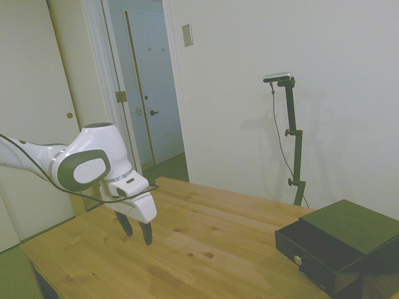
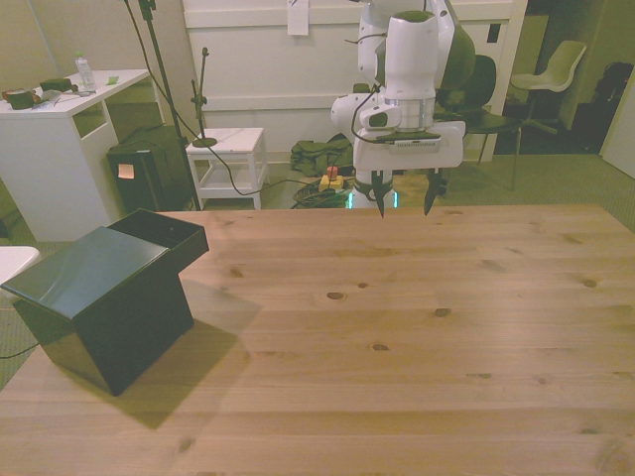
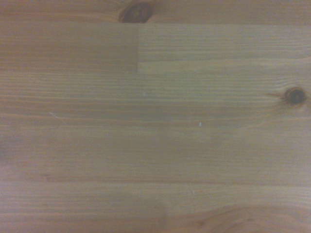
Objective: Close the top drawer
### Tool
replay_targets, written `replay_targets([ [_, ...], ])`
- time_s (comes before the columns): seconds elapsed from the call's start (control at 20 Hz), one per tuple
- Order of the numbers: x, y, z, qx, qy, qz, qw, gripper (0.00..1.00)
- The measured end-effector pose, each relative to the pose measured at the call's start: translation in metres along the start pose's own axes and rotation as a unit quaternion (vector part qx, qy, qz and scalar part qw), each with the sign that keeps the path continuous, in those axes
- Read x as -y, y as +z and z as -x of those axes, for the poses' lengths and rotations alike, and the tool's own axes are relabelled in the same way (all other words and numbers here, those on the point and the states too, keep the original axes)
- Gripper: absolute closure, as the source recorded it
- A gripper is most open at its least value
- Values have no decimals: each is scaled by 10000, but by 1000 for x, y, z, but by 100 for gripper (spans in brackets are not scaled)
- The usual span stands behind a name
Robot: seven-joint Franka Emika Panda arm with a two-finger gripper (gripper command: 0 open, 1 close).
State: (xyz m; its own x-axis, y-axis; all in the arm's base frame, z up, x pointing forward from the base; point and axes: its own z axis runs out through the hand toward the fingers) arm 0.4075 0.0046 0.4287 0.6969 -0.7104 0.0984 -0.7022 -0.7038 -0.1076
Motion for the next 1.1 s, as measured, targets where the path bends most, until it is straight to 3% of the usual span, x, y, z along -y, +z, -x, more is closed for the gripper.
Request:
replay_targets([
  [0.2, -8, 0, -8, 6, 169, -9, 9999, 0],
  [0.55, -70, -8, -63, -181, 1385, -134, 9901, 0],
  [1.1, -127, -29, -195, -539, 2425, -211, 9684, 0],
])
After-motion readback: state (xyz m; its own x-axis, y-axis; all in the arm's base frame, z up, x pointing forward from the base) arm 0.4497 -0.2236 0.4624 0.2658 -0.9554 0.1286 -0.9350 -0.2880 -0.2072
